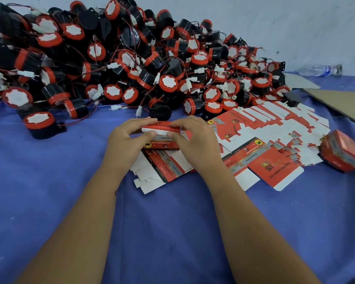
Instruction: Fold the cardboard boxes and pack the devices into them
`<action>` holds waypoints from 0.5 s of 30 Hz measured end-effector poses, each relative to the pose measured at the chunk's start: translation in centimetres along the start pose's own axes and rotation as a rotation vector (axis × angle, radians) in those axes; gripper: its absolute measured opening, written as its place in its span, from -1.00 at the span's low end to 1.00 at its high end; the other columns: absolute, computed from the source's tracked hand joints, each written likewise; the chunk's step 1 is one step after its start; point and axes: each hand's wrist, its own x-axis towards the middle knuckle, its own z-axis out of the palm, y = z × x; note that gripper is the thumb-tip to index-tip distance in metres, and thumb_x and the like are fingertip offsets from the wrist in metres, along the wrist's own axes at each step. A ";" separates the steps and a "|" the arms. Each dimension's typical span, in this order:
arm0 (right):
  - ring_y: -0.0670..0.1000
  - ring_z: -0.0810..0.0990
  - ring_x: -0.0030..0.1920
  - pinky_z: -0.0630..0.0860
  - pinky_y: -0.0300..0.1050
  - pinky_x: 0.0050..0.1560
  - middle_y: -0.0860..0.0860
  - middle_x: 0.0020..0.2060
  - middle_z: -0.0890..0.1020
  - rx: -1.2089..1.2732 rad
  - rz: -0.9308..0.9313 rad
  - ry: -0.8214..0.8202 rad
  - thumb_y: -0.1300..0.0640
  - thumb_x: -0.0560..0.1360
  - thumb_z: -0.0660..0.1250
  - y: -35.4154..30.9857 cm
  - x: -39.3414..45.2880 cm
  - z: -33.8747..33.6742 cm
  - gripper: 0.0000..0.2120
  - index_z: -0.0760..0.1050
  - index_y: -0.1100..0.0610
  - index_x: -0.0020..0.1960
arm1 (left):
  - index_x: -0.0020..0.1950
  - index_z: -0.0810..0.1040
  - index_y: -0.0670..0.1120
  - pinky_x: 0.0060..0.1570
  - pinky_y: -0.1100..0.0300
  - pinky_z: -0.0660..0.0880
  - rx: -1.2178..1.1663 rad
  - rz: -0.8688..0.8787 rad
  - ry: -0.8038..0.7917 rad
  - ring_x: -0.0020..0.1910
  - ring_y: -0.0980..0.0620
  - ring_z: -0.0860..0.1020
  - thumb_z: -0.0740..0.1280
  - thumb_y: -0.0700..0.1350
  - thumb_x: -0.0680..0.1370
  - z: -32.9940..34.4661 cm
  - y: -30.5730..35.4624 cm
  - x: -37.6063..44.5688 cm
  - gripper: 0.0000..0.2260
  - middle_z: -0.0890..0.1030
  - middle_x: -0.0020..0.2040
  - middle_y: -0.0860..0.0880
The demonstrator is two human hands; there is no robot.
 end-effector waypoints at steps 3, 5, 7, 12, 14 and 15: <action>-0.03 0.58 0.00 0.54 -0.03 0.04 -0.03 -0.01 0.64 0.031 0.008 0.017 0.12 0.50 0.44 -0.2 0.0 0.0 -0.81 0.64 0.11 0.11 | 0.05 0.64 0.27 0.17 0.17 0.55 -0.020 0.001 0.008 0.15 0.15 0.59 0.43 -0.17 0.55 0.0 0.0 0.0 -0.71 0.64 0.16 0.11; -0.05 0.58 -0.04 0.56 -0.01 -0.02 -0.05 -0.02 0.64 0.031 0.018 0.037 0.11 0.51 0.43 -0.2 0.0 0.0 -0.83 0.64 0.08 0.09 | 0.05 0.64 0.25 0.21 0.08 0.55 -0.022 0.009 0.007 0.16 0.10 0.60 0.42 -0.16 0.56 0.1 0.0 -0.1 -0.74 0.64 0.17 0.08; -0.05 0.58 -0.06 0.58 0.01 -0.04 -0.06 -0.04 0.64 0.041 0.032 0.042 0.11 0.50 0.45 -0.2 0.0 0.0 -0.84 0.64 0.07 0.07 | 0.06 0.64 0.21 0.27 0.01 0.52 -0.004 0.019 -0.005 0.20 0.07 0.58 0.42 -0.17 0.56 0.1 -0.1 -0.1 -0.75 0.63 0.21 0.08; -0.06 0.58 -0.07 0.58 0.03 -0.06 -0.08 -0.07 0.64 0.086 0.066 0.037 0.11 0.46 0.49 -0.1 -0.1 0.1 -0.86 0.67 0.07 0.01 | 0.09 0.63 0.17 0.33 0.03 0.47 0.007 0.048 -0.030 0.31 0.08 0.51 0.40 -0.23 0.56 0.0 0.0 -0.1 -0.72 0.59 0.25 0.09; -0.05 0.59 -0.07 0.57 0.04 -0.05 -0.06 -0.07 0.65 0.108 0.061 0.037 0.13 0.45 0.49 0.0 -0.1 0.0 -0.86 0.68 0.09 0.00 | 0.06 0.63 0.20 0.30 0.10 0.48 -0.007 0.040 -0.033 0.31 0.11 0.50 0.39 -0.25 0.56 0.0 0.1 -0.1 -0.69 0.58 0.24 0.13; -0.04 0.60 -0.06 0.57 0.04 -0.05 -0.06 -0.06 0.65 0.120 0.056 0.037 0.15 0.45 0.49 0.1 -0.2 0.0 -0.87 0.68 0.11 0.00 | 0.05 0.63 0.20 0.27 0.14 0.49 -0.022 0.026 -0.034 0.31 0.13 0.50 0.38 -0.26 0.57 0.0 0.1 -0.2 -0.68 0.58 0.25 0.13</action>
